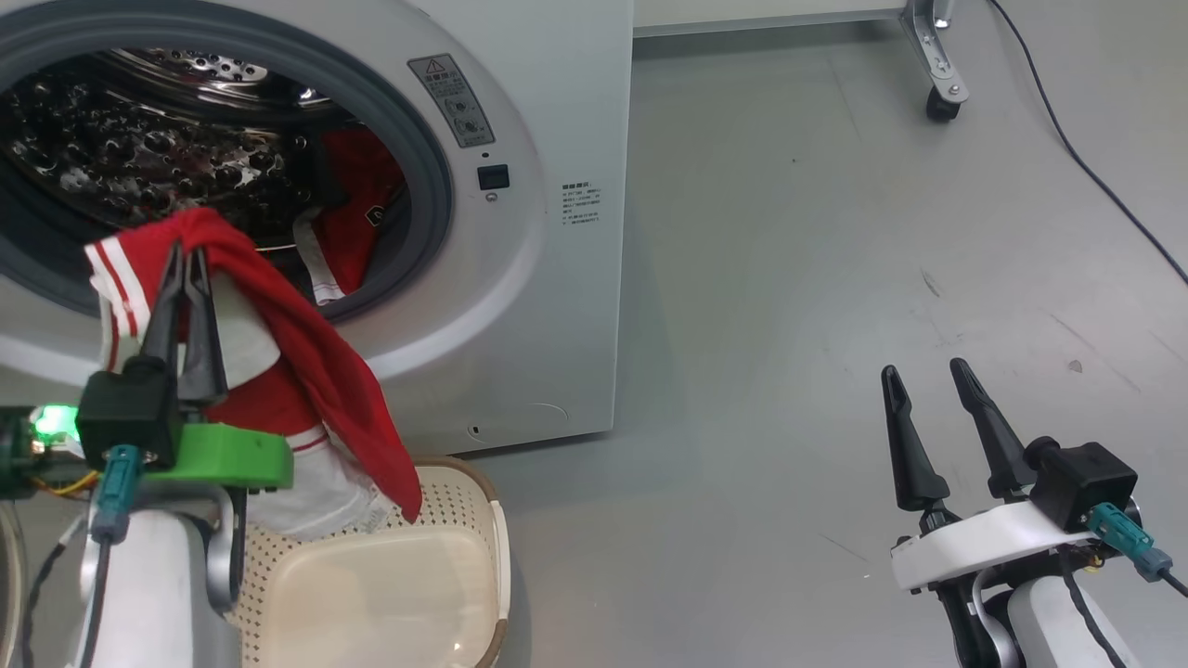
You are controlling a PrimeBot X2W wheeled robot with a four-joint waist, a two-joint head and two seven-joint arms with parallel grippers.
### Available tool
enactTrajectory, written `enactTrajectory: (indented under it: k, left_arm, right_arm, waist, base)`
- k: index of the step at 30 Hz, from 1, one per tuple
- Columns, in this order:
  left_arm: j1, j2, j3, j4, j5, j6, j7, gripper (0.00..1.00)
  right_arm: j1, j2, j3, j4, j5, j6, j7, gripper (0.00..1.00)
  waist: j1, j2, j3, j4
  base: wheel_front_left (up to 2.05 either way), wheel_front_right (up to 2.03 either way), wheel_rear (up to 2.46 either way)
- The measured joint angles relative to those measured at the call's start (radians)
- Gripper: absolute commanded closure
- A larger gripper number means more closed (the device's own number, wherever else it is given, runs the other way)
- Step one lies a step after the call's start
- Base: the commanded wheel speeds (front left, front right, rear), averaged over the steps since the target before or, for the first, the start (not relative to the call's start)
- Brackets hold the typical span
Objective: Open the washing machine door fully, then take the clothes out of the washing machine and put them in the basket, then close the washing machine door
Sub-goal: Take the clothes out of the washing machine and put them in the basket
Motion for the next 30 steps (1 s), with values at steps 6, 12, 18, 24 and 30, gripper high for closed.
enactTrajectory:
  k: [6, 12, 18, 24, 30]
  left_arm:
    - [0.082, 0.000, -0.023, 0.083, 0.002, 0.000, 0.052, 1.00]
    - [0.141, 0.001, -0.028, 0.170, 0.003, 0.000, 0.100, 1.00]
    - [0.145, 0.001, -0.028, 0.239, 0.003, 0.008, 0.131, 1.00]
    - [0.144, 0.002, -0.034, 0.297, 0.017, 0.017, 0.150, 1.00]
    - [0.136, 0.002, -0.037, 0.354, 0.022, 0.026, 0.163, 1.00]
  right_arm:
    - [0.000, 0.000, 0.006, -0.004, 0.000, 0.000, 0.000, 0.00]
    - [-0.003, 0.000, 0.013, -0.009, 0.000, 0.000, 0.000, 0.00]
    - [-0.008, -0.002, 0.020, -0.012, 0.000, 0.000, 0.000, 0.00]
    - [-0.029, -0.007, 0.033, -0.015, 0.000, 0.000, 0.000, 0.00]
    - [-0.050, -0.010, 0.046, -0.021, 0.000, 0.000, 0.000, 0.00]
  waist:
    - [0.0000, 0.0000, 0.019, -0.001]
    - [0.0000, 0.0000, 0.041, -0.008]
    - [0.0000, 0.0000, 0.069, -0.018]
    - [0.0000, 0.0000, 0.103, -0.030]
    - [0.0000, 0.0000, 0.142, -0.049]
  base:
    - [0.00, 0.00, 0.00]
    - [0.00, 0.00, 0.00]
    - [0.00, 0.00, 0.00]
    - [0.00, 0.00, 0.00]
    - [0.00, 0.00, 0.00]
